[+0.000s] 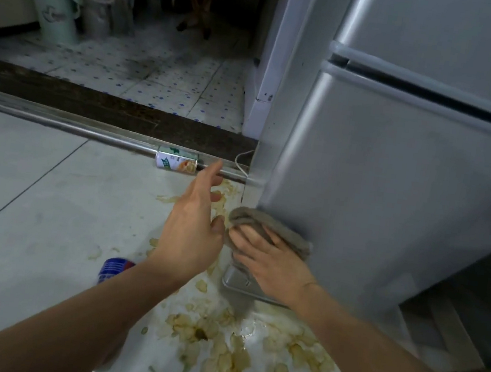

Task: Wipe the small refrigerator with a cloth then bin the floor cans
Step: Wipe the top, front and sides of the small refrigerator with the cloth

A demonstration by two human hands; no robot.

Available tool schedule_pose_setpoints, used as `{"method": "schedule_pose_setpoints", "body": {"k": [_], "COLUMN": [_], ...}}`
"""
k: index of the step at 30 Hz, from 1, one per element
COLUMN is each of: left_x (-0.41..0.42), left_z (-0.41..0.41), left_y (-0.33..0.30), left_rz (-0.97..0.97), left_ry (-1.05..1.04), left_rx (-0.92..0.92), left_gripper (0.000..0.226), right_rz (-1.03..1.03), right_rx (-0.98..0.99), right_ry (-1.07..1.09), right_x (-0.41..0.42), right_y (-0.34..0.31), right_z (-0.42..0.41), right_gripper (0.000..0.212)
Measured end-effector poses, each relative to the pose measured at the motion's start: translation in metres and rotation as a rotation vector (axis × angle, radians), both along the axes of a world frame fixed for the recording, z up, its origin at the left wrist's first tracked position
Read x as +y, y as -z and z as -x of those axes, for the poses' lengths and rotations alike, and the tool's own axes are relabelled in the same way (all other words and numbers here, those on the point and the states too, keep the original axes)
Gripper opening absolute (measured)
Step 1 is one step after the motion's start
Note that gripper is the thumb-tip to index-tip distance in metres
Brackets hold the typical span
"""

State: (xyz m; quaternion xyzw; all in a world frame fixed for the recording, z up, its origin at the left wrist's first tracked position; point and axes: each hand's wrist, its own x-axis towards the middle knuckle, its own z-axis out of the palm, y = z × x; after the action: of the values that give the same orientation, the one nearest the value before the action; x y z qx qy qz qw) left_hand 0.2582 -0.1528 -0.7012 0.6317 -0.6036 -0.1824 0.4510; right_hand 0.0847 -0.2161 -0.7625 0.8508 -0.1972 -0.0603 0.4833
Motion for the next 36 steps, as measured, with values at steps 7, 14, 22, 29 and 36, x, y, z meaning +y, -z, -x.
{"method": "schedule_pose_setpoints", "body": {"k": [7,14,22,29,36], "left_x": [0.001,-0.015,-0.018,-0.021,-0.02], "left_z": [0.017,0.062,0.09,0.095,0.094], "left_y": [-0.01,-0.014,-0.018,-0.014,-0.013], "left_rz": [-0.014,-0.041,-0.1,-0.103,-0.089], "left_ry": [-0.021,-0.034,-0.209,-0.306,-0.308], "left_rx": [-0.053,-0.08,-0.142,-0.196,-0.186], "left_gripper": [0.078,0.071,0.06,0.059,0.057], "right_rz": [0.184,0.219,-0.029,0.173,0.024], "right_rx": [-0.4,-0.686,-0.268,-0.934,-0.988], "right_ry": [-0.216,-0.081,-0.12,-0.066,0.199], "right_x": [-0.019,-0.021,-0.007,-0.032,-0.001], "right_y": [-0.087,-0.061,-0.005,-0.061,0.044], "right_z": [0.062,0.089,0.132,0.139,0.129], "right_gripper": [0.038,0.043,0.069,0.047,0.058]}}
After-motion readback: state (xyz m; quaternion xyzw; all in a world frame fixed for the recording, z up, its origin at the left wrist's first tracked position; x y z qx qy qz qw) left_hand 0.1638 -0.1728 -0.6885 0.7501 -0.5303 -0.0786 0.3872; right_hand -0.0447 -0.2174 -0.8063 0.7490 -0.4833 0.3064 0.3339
